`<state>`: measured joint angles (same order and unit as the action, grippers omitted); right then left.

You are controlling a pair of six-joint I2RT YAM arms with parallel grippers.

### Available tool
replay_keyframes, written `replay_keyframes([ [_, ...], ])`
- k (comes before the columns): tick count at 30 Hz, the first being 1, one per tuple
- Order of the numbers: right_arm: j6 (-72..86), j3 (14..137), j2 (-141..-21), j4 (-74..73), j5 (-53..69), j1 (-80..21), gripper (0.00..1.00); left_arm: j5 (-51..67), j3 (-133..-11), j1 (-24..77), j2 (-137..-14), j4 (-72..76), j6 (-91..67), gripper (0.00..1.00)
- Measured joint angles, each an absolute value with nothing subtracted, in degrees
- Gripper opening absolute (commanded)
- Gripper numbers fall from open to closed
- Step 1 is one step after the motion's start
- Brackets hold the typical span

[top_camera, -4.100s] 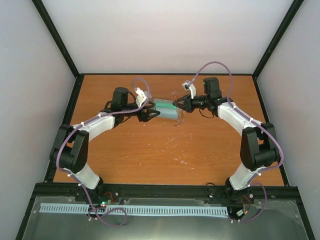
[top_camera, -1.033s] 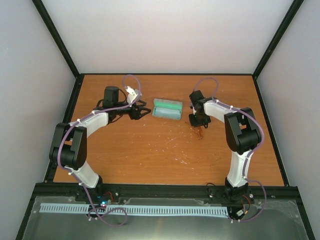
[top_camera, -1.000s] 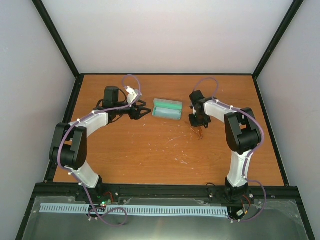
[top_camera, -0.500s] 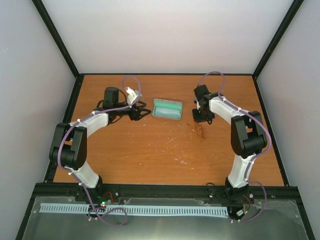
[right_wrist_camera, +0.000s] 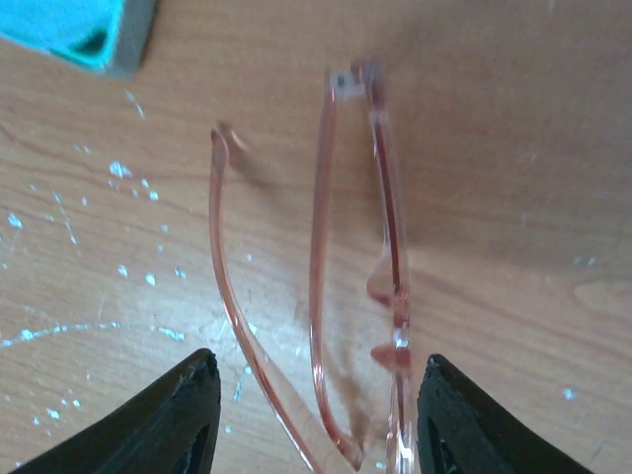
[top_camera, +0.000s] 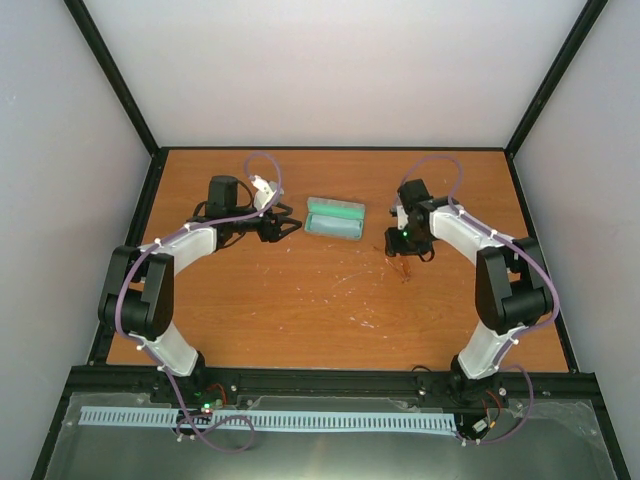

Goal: Organize the sunglasses
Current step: Place the sunglasses at the center of the board, then pick up the sunglasses from the center of the board.

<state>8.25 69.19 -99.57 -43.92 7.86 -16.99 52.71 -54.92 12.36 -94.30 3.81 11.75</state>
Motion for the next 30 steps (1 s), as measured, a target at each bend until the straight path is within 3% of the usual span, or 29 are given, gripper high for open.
replay_keyframes([
  [2, 8.6, 67.4, -99.0, -43.8, 8.5, -17.1, 0.58, 52.7, -54.9, 12.4, -94.2, 3.8, 11.7, 0.63],
  [3, 8.8, 66.8, -98.8, -43.9, 8.6, -17.1, 0.65, 52.7, -54.9, 12.4, -94.1, 3.9, 11.7, 0.63],
  [8, 8.8, 65.6, -98.6, -43.4, 8.7, -17.6, 0.71, 52.7, -54.5, 12.4, -93.4, 4.1, 11.7, 0.63],
  [23, 8.6, 66.0, -101.8, -42.9, 6.1, -21.3, 0.71, 52.7, -53.0, 12.4, -92.5, 4.7, 11.7, 0.63],
  [30, 8.4, 68.4, -103.7, -44.2, 2.5, -21.5, 0.63, 52.7, -52.9, 12.4, -92.4, 4.7, 11.7, 0.63],
])
